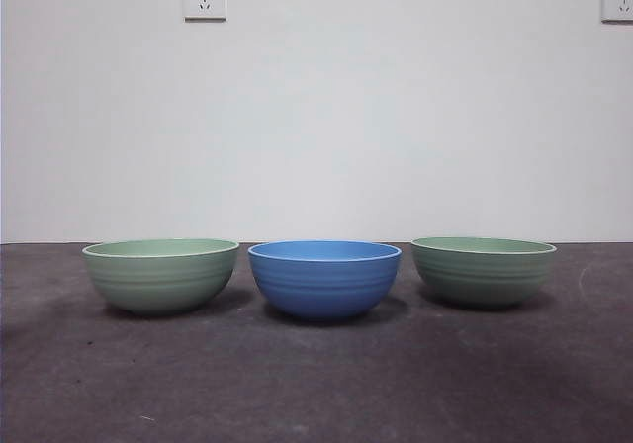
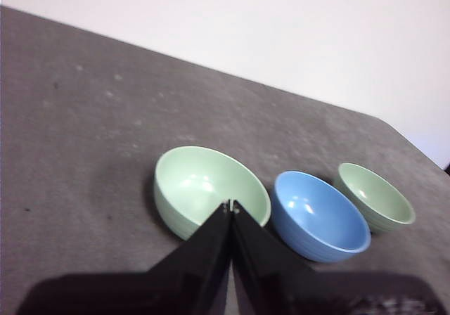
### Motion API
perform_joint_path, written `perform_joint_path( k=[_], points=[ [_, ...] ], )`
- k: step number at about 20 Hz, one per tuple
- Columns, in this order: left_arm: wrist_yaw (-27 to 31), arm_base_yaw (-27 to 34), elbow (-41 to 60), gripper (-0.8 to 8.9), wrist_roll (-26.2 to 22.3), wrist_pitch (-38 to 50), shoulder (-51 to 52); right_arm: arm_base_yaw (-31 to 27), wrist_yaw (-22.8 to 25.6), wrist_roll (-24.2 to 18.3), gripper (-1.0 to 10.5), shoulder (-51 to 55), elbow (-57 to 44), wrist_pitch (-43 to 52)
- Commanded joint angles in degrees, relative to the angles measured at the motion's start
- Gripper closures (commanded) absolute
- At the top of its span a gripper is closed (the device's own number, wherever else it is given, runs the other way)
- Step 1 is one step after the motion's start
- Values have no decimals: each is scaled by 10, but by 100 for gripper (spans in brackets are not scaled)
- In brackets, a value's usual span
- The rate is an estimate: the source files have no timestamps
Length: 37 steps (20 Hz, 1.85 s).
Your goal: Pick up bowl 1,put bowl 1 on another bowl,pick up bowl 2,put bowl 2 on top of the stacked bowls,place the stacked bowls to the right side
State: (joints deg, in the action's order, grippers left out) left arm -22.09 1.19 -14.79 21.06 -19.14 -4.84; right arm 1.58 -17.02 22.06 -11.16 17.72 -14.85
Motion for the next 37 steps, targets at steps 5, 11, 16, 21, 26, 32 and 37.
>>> perform_joint_path(
  k=[5, 11, 16, 21, 26, 32, 37],
  points=[
    [-68, 2, -89, 821, -68, -63, -71, 4, -57, -90, 958, -127, 136, -130],
    [-118, 2, -168, 821, -167, -171, -152, 24, -73, -187, 958, -230, 258, -284],
    [-147, -2, -217, 821, -234, -247, -212, 42, -97, -251, 958, -291, 333, -395],
    [-154, -13, -256, 821, -284, -325, -256, 53, -100, -285, 958, -324, 365, -479],
    [-154, -24, -269, 821, -289, -355, -270, 57, -96, -307, 957, -336, 365, -504],
    [-154, -24, -269, 736, -286, -356, -270, 57, -97, -305, 927, -340, 365, -499],
    [-154, -24, -269, 203, -281, -356, -270, 57, -97, -287, 518, -340, 365, -499]
  ],
)
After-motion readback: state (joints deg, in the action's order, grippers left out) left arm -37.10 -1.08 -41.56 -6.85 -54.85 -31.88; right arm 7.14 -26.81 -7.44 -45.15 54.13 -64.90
